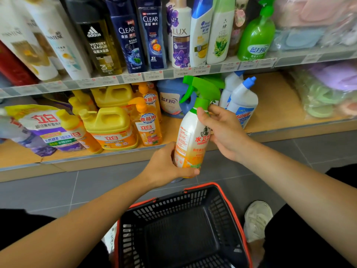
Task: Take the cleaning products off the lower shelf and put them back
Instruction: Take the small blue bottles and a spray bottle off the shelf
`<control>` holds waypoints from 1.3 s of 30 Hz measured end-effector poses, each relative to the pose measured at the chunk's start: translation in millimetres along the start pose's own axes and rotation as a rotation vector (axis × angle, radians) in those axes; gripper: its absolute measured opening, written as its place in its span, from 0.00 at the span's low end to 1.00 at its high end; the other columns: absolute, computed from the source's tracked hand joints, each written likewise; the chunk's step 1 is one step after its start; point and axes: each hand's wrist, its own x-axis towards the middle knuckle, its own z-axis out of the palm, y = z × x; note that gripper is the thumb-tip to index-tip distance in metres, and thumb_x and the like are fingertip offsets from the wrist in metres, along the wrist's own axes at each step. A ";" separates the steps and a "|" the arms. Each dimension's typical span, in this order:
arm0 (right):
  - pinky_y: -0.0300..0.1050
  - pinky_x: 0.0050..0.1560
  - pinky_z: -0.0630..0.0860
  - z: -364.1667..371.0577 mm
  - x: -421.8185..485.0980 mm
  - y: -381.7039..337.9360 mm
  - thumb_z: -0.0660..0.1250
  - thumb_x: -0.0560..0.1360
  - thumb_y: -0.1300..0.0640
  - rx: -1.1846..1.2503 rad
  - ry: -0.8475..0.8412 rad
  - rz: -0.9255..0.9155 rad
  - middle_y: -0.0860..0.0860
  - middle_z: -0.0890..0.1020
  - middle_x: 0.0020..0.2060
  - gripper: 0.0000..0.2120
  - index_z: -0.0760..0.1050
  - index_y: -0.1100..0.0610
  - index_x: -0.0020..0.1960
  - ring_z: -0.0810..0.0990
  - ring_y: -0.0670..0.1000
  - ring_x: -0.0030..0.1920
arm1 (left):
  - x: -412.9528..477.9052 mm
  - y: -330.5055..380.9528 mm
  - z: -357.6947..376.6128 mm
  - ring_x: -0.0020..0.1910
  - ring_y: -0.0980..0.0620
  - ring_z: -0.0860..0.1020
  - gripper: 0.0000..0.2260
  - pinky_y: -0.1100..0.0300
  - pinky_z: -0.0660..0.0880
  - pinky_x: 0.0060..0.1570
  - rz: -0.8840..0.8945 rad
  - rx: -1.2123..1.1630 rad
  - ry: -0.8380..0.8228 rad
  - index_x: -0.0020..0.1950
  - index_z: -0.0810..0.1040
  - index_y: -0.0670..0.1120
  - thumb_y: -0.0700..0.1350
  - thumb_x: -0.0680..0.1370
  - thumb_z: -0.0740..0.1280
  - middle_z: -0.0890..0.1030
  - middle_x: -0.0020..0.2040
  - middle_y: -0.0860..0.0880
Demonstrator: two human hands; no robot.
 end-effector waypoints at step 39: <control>0.29 0.56 0.72 -14.2 -4.3 11.6 0.81 0.65 0.63 -0.630 -0.316 -0.247 0.44 0.79 0.60 0.38 0.70 0.56 0.72 0.78 0.37 0.59 | -8.6 50.4 -50.8 0.69 0.55 0.75 0.19 0.56 0.77 0.63 0.374 -0.191 0.192 0.70 0.77 0.45 0.43 0.79 0.69 0.77 0.69 0.46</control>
